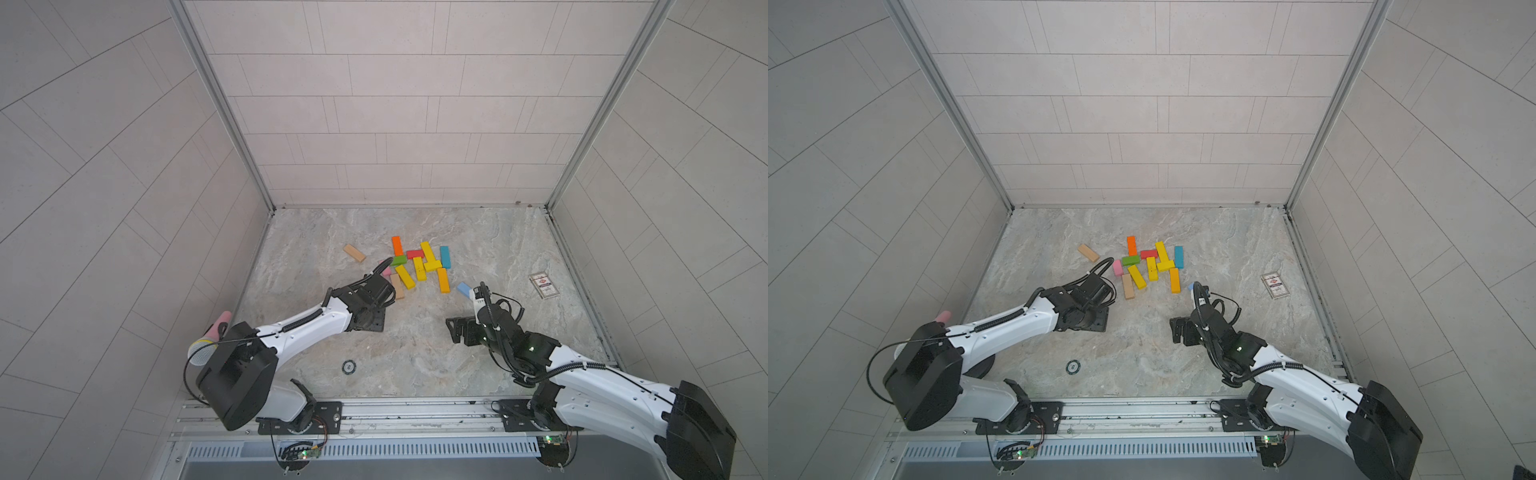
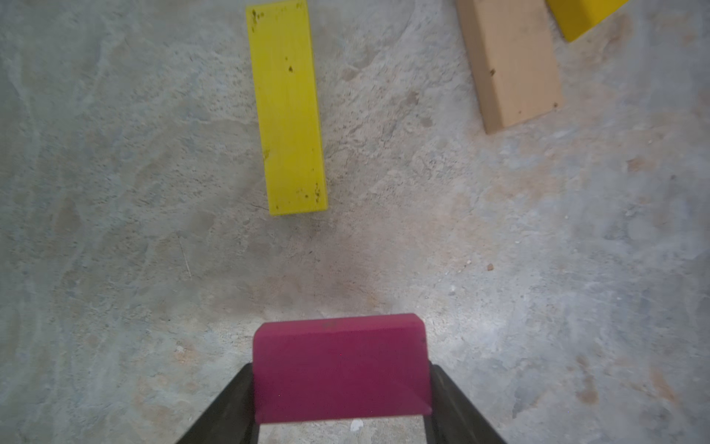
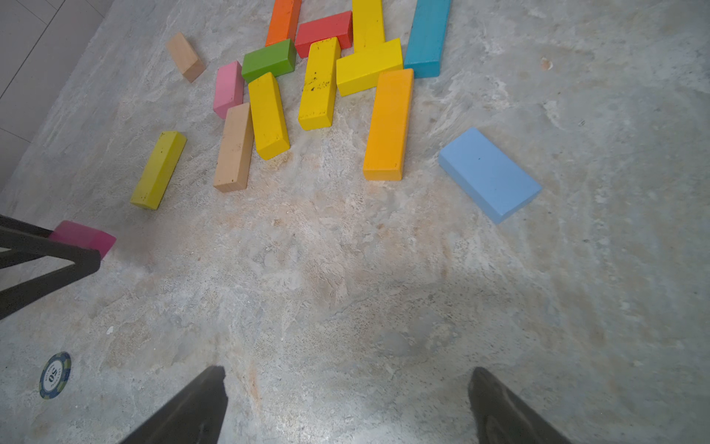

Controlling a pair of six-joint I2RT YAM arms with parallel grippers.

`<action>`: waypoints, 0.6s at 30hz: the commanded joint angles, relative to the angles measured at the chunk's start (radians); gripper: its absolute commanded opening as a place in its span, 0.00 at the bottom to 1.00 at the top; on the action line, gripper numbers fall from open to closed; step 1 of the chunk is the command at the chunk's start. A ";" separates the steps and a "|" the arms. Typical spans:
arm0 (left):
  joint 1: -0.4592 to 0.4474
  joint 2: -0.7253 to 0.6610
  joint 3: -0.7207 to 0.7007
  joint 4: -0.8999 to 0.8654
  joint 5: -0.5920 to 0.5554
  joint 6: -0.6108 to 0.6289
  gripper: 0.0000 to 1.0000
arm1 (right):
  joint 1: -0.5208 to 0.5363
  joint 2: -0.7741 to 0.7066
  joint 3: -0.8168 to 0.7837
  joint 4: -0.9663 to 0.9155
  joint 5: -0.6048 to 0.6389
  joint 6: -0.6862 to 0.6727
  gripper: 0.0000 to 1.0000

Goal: Assemble the letter h with building blocks
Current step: Assemble the building block at the center of the board.

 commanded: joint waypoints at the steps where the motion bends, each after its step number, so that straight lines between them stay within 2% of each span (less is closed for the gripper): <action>1: -0.004 0.031 -0.013 0.058 0.004 -0.028 0.57 | -0.001 -0.013 -0.012 -0.010 0.020 0.010 1.00; 10: 0.001 0.116 -0.014 0.135 -0.012 -0.016 0.55 | -0.002 -0.027 -0.013 -0.019 0.026 0.008 1.00; 18: 0.007 0.159 -0.028 0.153 -0.075 -0.008 0.55 | -0.003 -0.029 -0.012 -0.018 0.023 0.010 1.00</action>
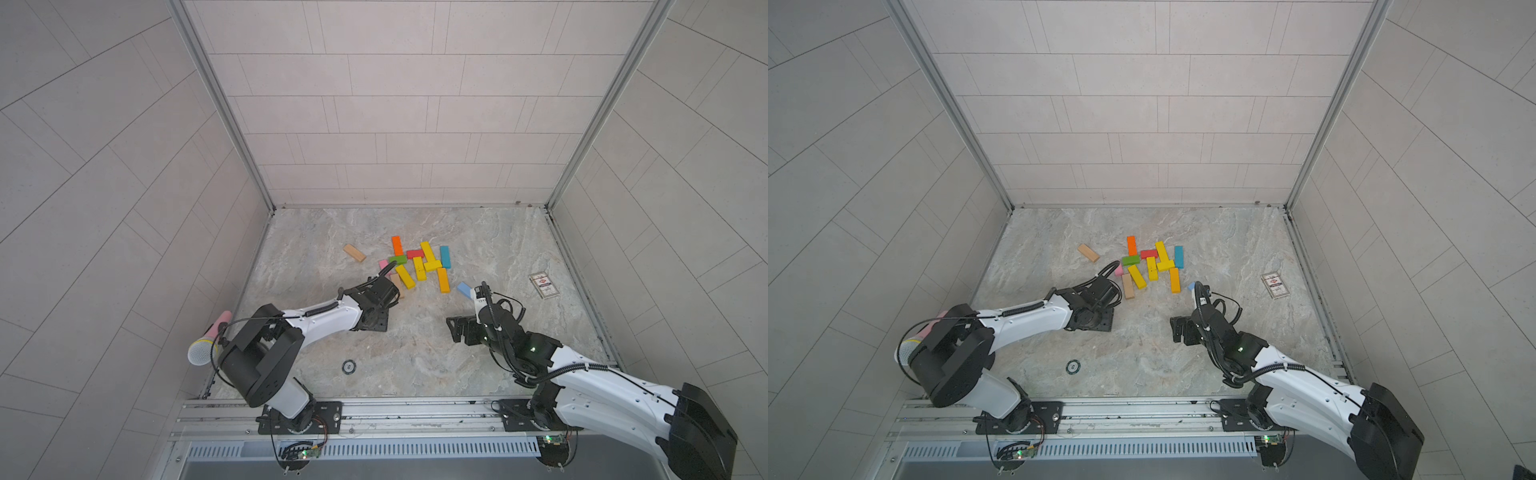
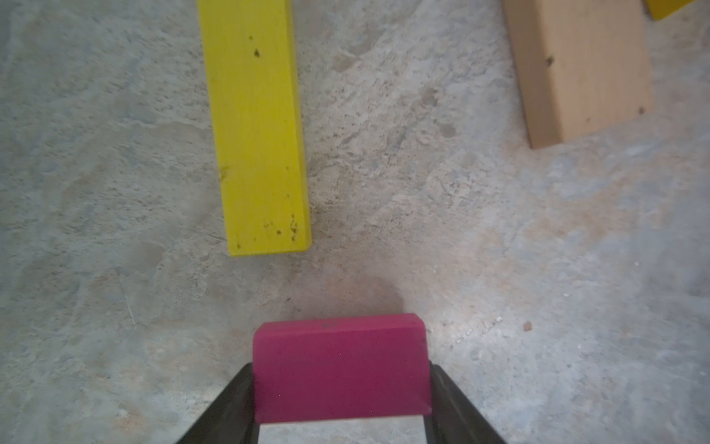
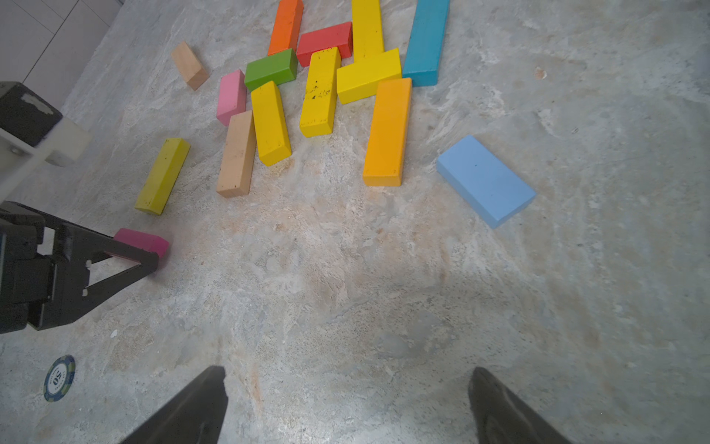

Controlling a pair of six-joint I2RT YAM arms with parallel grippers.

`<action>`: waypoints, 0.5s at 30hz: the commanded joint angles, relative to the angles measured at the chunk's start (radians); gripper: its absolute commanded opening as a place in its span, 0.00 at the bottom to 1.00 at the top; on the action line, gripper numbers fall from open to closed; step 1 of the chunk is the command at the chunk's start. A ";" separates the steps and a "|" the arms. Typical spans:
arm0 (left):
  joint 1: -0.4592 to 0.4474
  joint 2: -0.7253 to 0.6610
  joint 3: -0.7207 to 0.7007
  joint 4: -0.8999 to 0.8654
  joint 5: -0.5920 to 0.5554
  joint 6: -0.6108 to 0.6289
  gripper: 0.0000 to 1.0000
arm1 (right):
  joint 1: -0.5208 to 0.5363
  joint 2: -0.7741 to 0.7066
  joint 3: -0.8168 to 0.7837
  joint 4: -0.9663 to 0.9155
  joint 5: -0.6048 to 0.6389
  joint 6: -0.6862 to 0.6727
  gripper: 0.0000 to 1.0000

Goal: Assemble the letter h with building blocks
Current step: Assemble the building block at the center of the board.

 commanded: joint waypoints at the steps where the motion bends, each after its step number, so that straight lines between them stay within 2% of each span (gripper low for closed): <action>1: 0.006 0.025 -0.015 0.022 -0.053 0.000 0.55 | -0.003 -0.014 -0.012 -0.016 0.016 0.009 1.00; 15: 0.020 0.049 -0.023 0.050 -0.087 -0.011 0.55 | -0.007 -0.014 -0.013 -0.018 0.018 0.008 1.00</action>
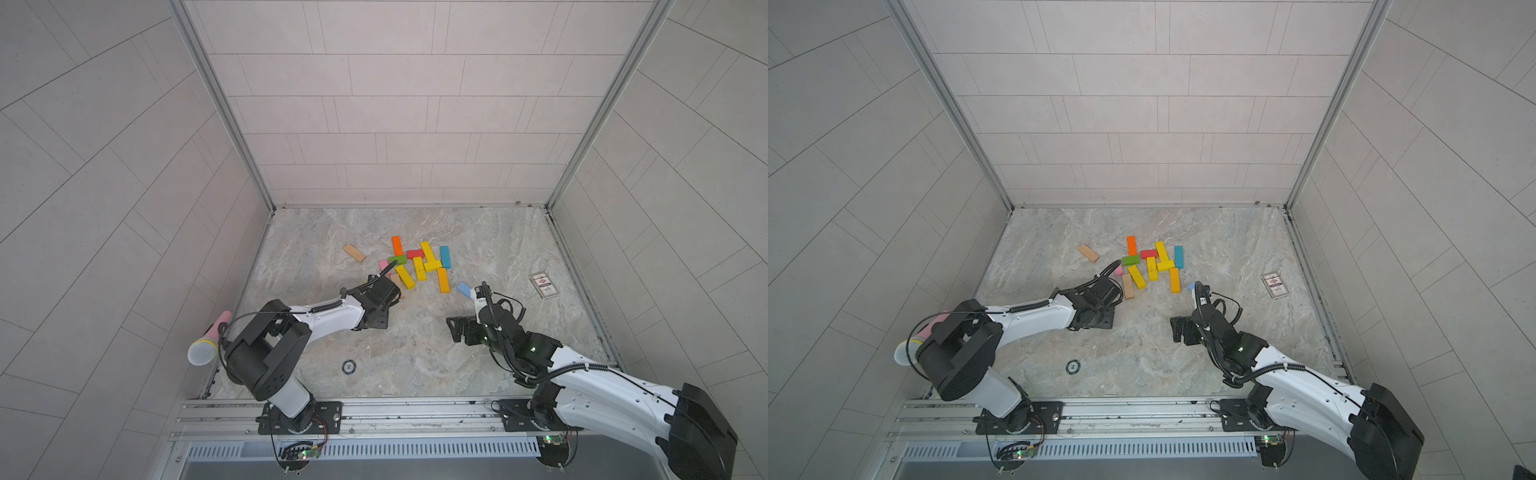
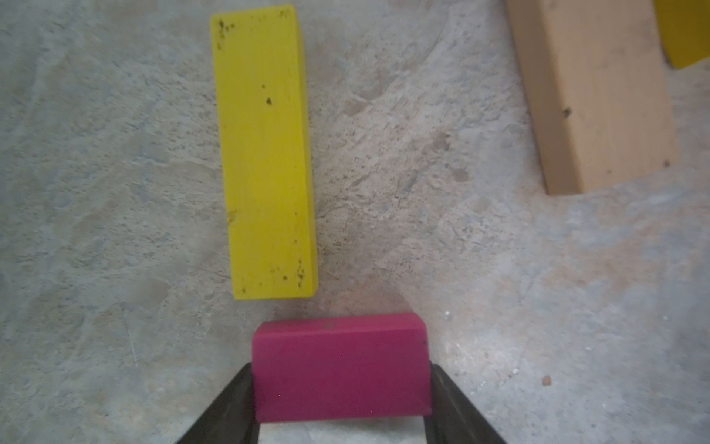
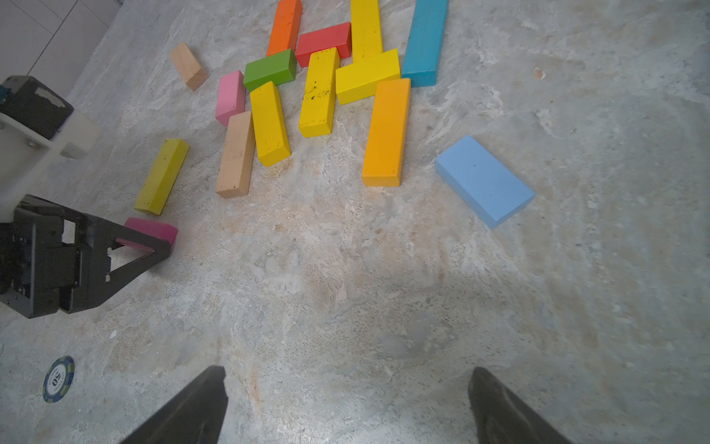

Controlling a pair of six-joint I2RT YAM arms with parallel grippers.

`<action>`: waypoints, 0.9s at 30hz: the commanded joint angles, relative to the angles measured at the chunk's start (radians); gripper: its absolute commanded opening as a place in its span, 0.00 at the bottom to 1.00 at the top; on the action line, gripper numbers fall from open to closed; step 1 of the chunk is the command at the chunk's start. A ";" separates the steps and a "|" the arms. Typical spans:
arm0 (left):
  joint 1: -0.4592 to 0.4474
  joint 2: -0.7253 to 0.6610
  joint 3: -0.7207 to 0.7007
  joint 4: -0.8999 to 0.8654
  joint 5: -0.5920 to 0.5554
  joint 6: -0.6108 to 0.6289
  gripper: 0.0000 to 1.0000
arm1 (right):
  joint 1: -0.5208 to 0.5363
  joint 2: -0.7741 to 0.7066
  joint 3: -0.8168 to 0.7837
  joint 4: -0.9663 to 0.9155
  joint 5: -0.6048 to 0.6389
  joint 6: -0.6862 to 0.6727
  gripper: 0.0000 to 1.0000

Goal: Assemble the letter h with building blocks
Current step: Assemble the building block at the center of the board.

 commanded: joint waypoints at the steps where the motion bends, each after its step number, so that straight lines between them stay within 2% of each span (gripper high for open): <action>1: 0.010 0.008 -0.021 -0.020 -0.039 -0.014 0.55 | -0.005 -0.012 -0.014 -0.017 0.018 0.008 1.00; 16: 0.025 0.014 -0.050 -0.005 -0.051 -0.029 0.56 | -0.008 -0.010 -0.015 -0.015 0.019 0.009 1.00; 20: 0.027 0.010 -0.060 0.004 -0.051 -0.031 0.61 | -0.008 -0.010 -0.015 -0.016 0.018 0.009 1.00; 27: 0.029 0.013 -0.055 0.004 -0.057 -0.028 0.63 | -0.009 -0.010 -0.016 -0.015 0.020 0.010 1.00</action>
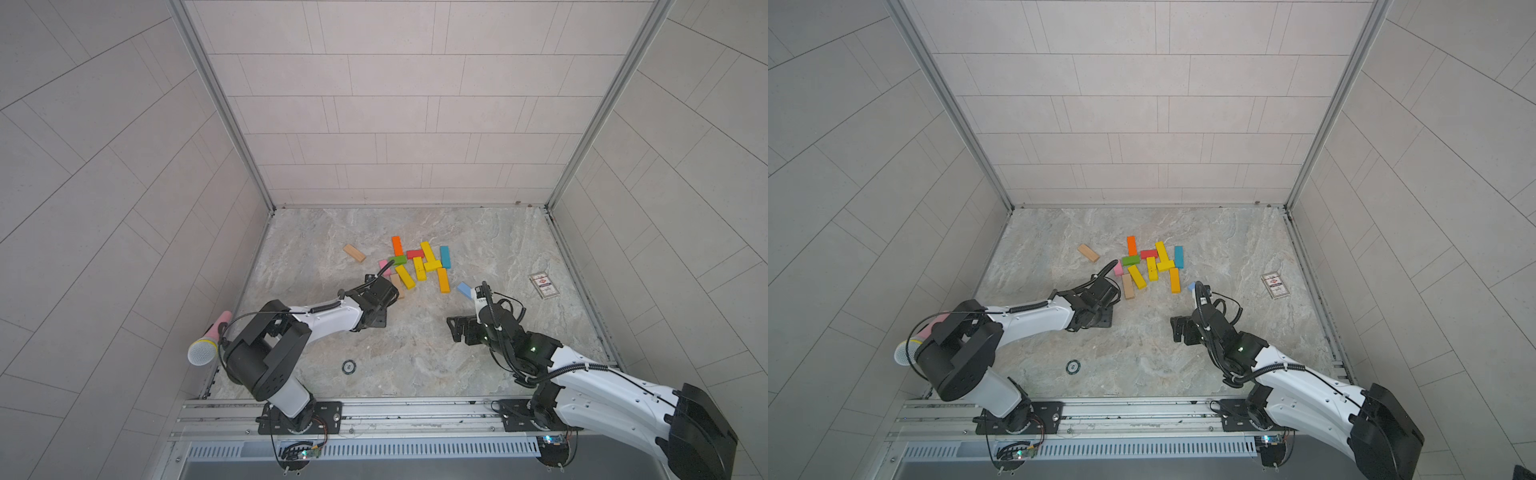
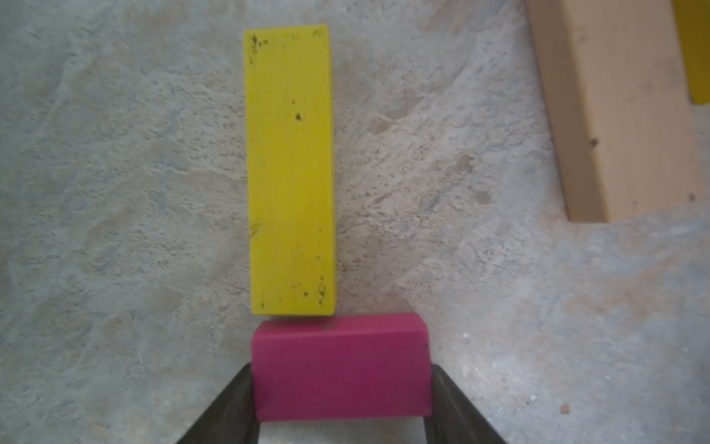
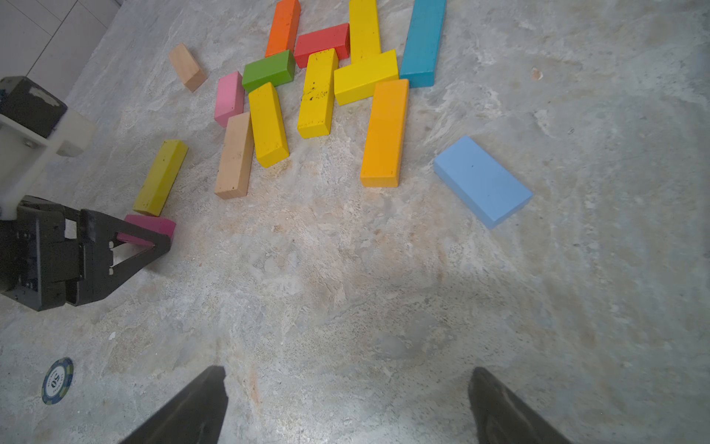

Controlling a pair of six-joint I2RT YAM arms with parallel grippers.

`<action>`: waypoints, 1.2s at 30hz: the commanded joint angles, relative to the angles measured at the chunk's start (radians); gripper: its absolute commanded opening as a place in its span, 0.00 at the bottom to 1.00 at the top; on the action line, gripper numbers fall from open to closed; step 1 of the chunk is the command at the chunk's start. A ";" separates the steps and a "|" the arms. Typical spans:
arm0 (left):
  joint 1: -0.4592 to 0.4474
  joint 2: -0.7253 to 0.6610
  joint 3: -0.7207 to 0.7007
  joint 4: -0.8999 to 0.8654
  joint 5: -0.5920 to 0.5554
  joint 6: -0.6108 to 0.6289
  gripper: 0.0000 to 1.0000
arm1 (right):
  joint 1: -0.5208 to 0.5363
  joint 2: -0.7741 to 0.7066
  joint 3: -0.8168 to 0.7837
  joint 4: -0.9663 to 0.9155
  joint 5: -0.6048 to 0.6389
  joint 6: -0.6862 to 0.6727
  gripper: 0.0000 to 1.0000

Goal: Assemble the letter h with building blocks
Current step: Assemble the building block at the center of the board.

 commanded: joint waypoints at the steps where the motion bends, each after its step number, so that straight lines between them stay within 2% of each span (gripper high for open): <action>1: 0.014 0.020 -0.024 -0.044 -0.042 -0.010 0.64 | -0.005 -0.011 -0.015 -0.017 0.020 0.010 1.00; 10: 0.019 0.025 -0.029 -0.039 -0.046 -0.009 0.70 | -0.007 -0.008 -0.016 -0.014 0.020 0.009 1.00; 36: 0.034 0.041 -0.019 -0.018 -0.019 0.012 0.75 | -0.012 -0.006 -0.018 -0.015 0.021 0.009 1.00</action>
